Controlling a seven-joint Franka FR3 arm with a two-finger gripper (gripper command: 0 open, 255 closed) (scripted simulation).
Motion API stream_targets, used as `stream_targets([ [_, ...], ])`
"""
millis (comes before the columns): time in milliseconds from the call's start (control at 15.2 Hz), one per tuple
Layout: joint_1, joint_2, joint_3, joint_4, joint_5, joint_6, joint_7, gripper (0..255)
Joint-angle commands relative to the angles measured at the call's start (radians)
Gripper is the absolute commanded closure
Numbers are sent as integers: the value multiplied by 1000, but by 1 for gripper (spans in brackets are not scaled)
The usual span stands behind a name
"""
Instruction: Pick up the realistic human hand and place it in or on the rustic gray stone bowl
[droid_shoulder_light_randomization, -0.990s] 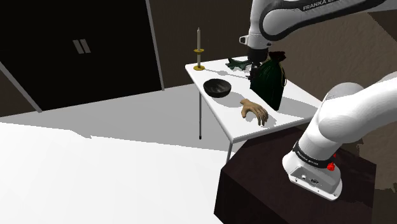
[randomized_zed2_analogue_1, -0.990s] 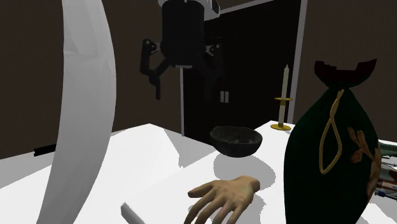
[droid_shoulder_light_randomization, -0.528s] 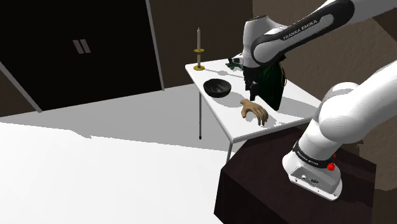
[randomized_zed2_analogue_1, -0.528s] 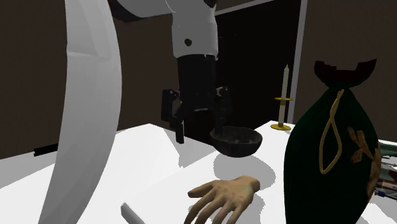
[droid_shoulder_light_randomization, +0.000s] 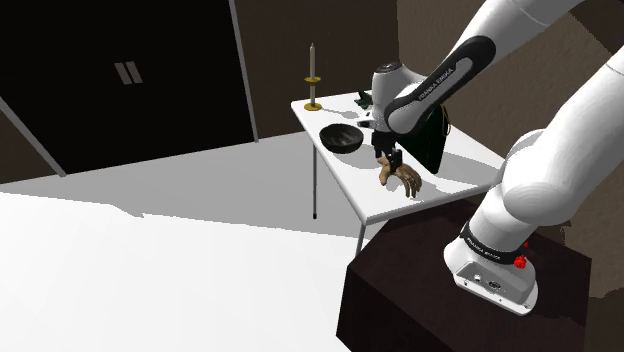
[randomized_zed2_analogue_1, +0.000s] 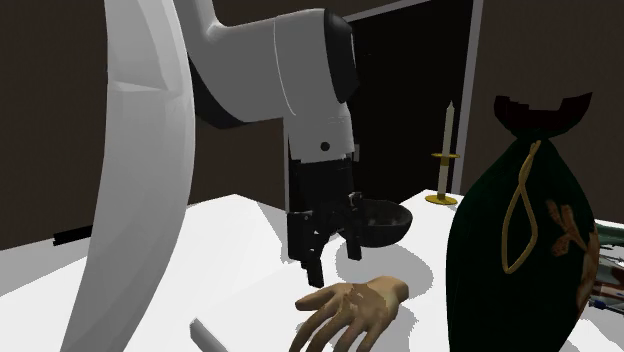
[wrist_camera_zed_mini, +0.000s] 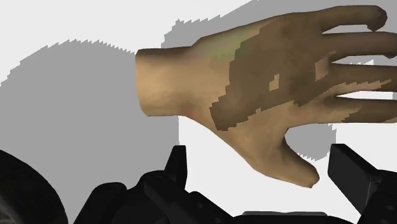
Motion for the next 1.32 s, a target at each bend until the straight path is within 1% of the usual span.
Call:
stream_targets([
  [0,-2,34,-5,-8,-10,44,-4,0],
  [330,-9,110,-15,-17,-21,129,1,0],
  [792,-9,110,-15,-16,-21,129,1,0],
  [858,-9,110,-15,-16,-21,129,1,255],
  [1254,-9,110,-15,-16,-20,129,1,255],
])
